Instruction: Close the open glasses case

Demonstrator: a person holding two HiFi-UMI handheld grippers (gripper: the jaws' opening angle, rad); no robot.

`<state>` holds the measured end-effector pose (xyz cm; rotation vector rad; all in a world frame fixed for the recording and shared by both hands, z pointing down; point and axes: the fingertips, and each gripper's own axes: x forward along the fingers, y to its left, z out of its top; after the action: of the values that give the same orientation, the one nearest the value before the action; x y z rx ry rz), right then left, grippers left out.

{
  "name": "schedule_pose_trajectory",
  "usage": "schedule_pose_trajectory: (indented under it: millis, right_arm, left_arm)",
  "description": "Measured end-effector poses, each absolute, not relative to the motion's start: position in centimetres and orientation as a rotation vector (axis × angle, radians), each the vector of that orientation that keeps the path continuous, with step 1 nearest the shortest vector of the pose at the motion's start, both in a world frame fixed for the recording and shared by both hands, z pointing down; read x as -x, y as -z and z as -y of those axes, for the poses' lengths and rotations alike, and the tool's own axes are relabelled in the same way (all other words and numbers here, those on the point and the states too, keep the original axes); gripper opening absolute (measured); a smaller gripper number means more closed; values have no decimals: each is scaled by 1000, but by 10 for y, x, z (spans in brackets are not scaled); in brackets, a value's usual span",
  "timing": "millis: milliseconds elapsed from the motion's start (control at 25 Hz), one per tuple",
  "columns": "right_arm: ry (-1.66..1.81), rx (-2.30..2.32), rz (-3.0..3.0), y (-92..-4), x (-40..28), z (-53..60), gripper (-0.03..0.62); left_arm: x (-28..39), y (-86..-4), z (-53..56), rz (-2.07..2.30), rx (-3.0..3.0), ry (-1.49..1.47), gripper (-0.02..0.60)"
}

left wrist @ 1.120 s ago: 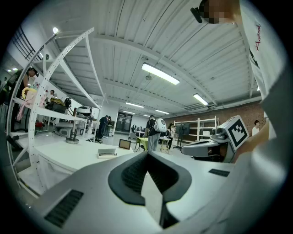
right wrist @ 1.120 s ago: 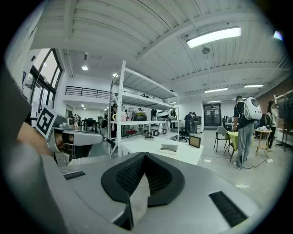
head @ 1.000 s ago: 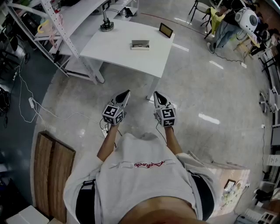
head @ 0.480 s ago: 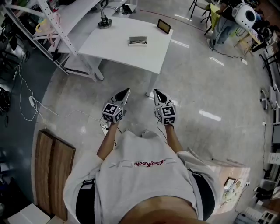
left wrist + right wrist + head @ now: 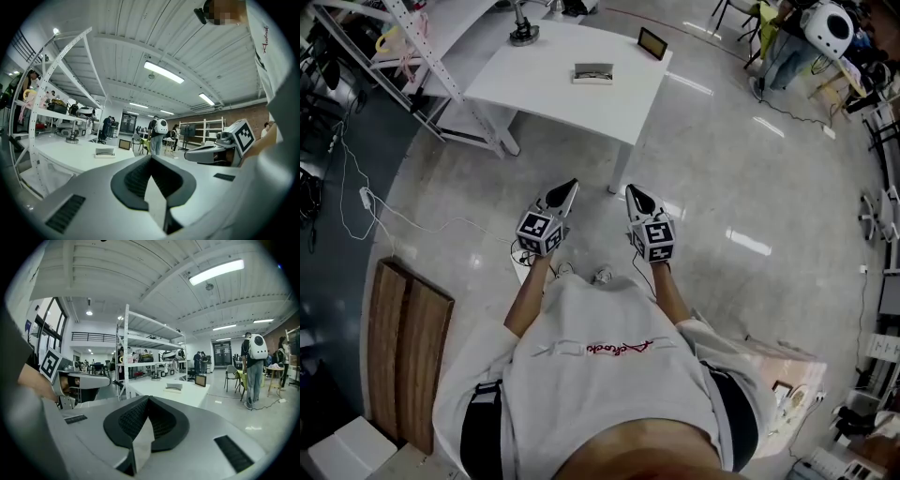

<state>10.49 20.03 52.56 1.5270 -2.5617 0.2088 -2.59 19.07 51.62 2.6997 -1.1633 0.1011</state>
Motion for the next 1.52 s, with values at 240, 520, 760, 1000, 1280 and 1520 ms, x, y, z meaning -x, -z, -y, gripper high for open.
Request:
schedule_pose_trajectory:
  millis: [240,520,760,1000,1280,1520]
  right_arm:
    - [-229,-1495,2578,-532,-113,-212,21]
    - [-267,-1449,2606,-540,-115,-216,21]
    - [-262,-1435,2610,-542,-118,-215,21]
    - [-244,-1420,2617,-543,-118,-208,21]
    - [-233,-1407,2623,-547,-115,-188,21]
    - [-235,-1383,2640,-549,-106,-162,21]
  left_arm:
    - [10,-514,-202,1175,-2702,-128,28]
    - [5,-525,-210,1203,-2673,-107,28]
    - [3,-525,-209,1226,-2659,-104,28]
    - [4,-527,-201,1238,-2658,-100,28]
    - [8,-527,-184,1246,-2658,-120,28]
    - [15,-533,-163,1272,-2651,-113,28]
